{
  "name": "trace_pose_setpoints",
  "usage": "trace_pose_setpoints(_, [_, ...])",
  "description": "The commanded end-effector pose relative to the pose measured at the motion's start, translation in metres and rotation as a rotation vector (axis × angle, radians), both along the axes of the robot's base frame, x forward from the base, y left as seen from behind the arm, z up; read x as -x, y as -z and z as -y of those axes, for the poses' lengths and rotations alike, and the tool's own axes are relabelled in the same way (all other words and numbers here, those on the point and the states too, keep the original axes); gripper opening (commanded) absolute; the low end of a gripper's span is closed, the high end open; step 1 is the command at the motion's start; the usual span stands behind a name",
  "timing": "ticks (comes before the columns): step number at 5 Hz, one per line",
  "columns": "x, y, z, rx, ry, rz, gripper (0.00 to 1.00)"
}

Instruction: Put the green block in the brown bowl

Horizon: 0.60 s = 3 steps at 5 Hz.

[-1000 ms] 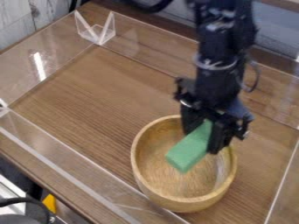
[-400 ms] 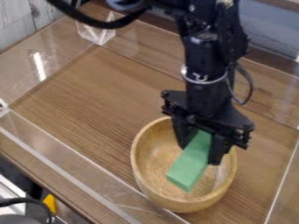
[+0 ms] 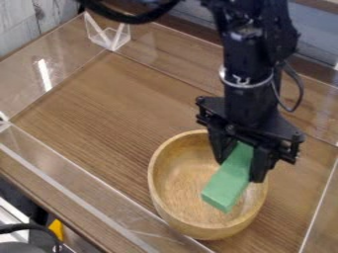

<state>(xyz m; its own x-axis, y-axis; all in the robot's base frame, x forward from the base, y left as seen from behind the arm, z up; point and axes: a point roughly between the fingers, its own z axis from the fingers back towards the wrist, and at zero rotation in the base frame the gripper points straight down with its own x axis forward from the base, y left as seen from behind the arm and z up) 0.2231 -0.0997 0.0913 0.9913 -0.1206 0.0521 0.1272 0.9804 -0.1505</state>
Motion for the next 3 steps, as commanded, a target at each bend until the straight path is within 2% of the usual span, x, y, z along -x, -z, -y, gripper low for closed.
trace_pose_setpoints(1, [-0.008, 0.001, -0.001, 0.016, 0.047, 0.045, 0.00])
trace_pose_setpoints(3, [-0.009, -0.001, -0.013, 0.022, 0.007, 0.049, 0.00])
